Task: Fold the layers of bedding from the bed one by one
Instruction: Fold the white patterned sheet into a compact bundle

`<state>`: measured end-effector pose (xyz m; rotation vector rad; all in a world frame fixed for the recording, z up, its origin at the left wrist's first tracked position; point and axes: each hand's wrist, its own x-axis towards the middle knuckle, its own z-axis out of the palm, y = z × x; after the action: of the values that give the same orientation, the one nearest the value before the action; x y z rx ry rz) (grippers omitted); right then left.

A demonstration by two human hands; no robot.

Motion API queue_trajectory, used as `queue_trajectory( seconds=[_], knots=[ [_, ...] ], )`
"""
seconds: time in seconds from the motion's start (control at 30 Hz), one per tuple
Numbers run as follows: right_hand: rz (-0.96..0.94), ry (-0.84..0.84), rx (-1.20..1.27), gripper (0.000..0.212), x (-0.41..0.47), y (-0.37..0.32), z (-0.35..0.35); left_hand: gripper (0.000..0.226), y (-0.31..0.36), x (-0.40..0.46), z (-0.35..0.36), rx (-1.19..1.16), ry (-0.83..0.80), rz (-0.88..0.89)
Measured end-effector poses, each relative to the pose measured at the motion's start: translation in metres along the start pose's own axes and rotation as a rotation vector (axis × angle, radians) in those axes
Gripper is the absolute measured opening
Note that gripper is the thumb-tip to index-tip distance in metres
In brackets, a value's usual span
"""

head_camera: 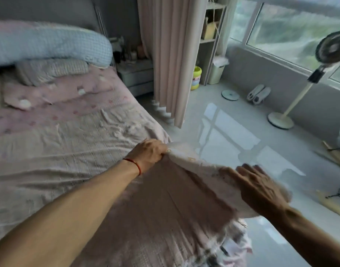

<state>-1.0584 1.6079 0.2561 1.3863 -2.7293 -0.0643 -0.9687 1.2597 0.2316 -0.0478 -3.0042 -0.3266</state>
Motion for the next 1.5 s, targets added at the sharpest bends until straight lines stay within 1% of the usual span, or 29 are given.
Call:
queue_trajectory(
  seconds=[0.07,0.1,0.17,0.23,0.3,0.33,0.37,0.4,0.47,0.53,0.57,0.6,0.67,0.73,0.83,0.9,0.93,1.0,1.07,1.1,1.17,1.2,1.23,1.27,1.3,1.37,1.5],
  knots=[
    [0.018,0.044,-0.029,0.069,0.012,0.003,-0.065,0.053,0.021,-0.009,-0.053,-0.053,0.121,-0.076],
    [0.053,0.101,-0.011,0.063,0.020,0.002,-0.096,0.055,0.027,-0.014,-0.077,-0.085,0.181,-0.103],
    [0.091,0.165,0.044,0.051,0.034,-0.001,-0.153,0.052,0.032,-0.024,-0.122,-0.097,0.318,-0.158],
    [0.062,0.242,0.103,0.039,0.044,-0.011,-0.215,0.037,0.033,-0.037,-0.174,-0.086,0.431,-0.192],
    [-0.018,0.348,0.108,0.028,0.056,-0.019,-0.265,0.014,0.027,-0.047,-0.219,-0.074,0.519,-0.195],
    [-0.049,0.377,0.125,0.030,0.060,-0.024,-0.287,0.009,0.026,-0.054,-0.242,-0.068,0.539,-0.188],
    [-0.070,0.393,0.151,0.035,0.067,-0.030,-0.310,0.010,0.022,-0.063,-0.268,-0.055,0.565,-0.168],
    [-0.087,0.382,0.188,0.043,0.073,-0.037,-0.331,0.015,0.017,-0.073,-0.294,-0.027,0.586,-0.146],
    [-0.165,0.360,0.218,0.066,0.084,-0.055,-0.368,0.025,0.010,-0.101,-0.344,0.088,0.599,-0.112],
    [-0.238,0.332,0.168,0.088,0.093,-0.073,-0.394,0.031,0.001,-0.128,-0.383,0.175,0.610,-0.058],
    [-0.257,0.328,0.128,0.094,0.098,-0.080,-0.402,0.039,-0.001,-0.140,-0.398,0.184,0.598,-0.021],
    [-0.262,0.336,0.096,0.094,0.103,-0.088,-0.407,0.049,-0.002,-0.155,-0.415,0.182,0.565,-0.007],
    [-0.269,0.333,0.067,0.086,0.111,-0.103,-0.414,0.061,-0.002,-0.183,-0.444,0.187,0.496,-0.017],
    [-0.298,0.309,0.059,0.081,0.122,-0.125,-0.415,0.064,-0.004,-0.212,-0.468,0.184,0.389,-0.088],
    [-0.356,0.252,0.013,0.074,0.134,-0.168,-0.411,0.060,-0.020,-0.252,-0.488,0.158,0.181,-0.209],
    [-0.389,0.223,0.019,0.061,0.143,-0.190,-0.406,0.058,-0.034,-0.272,-0.490,0.112,0.006,-0.269],
    [-0.416,0.210,0.017,0.058,0.151,-0.206,-0.402,0.058,-0.049,-0.287,-0.488,0.057,-0.067,-0.326],
    [-0.454,0.181,0.001,0.059,0.166,-0.227,-0.390,0.062,-0.076,-0.309,-0.477,-0.023,-0.182,-0.412],
    [-0.466,0.116,-0.033,0.065,0.182,-0.240,-0.377,0.073,-0.107,-0.329,-0.463,-0.005,-0.305,-0.464],
    [-0.467,0.078,-0.060,0.067,0.191,-0.248,-0.371,0.073,-0.119,-0.341,-0.458,-0.049,-0.350,-0.504],
    [-0.451,0.013,-0.113,0.075,0.206,-0.255,-0.362,0.064,-0.128,-0.361,-0.453,-0.146,-0.354,-0.573],
    [-0.444,-0.009,-0.130,0.084,0.215,-0.259,-0.358,0.065,-0.129,-0.367,-0.452,-0.149,-0.343,-0.610],
    [-0.425,-0.038,-0.151,0.094,0.223,-0.265,-0.355,0.071,-0.135,-0.372,-0.449,-0.114,-0.297,-0.656],
    [-0.408,-0.056,-0.147,0.099,0.231,-0.269,-0.352,0.078,-0.139,-0.372,-0.449,-0.033,-0.258,-0.689],
    [-0.392,-0.057,-0.146,0.098,0.240,-0.275,-0.350,0.084,-0.144,-0.372,-0.447,0.043,-0.215,-0.698],
    [-0.368,-0.005,-0.135,0.083,0.254,-0.288,-0.352,0.087,-0.154,-0.367,-0.447,0.148,-0.116,-0.740],
    [-0.309,0.179,-0.094,0.068,0.288,-0.295,-0.381,0.090,-0.165,-0.346,-0.468,0.254,0.173,-0.821]
  ],
)
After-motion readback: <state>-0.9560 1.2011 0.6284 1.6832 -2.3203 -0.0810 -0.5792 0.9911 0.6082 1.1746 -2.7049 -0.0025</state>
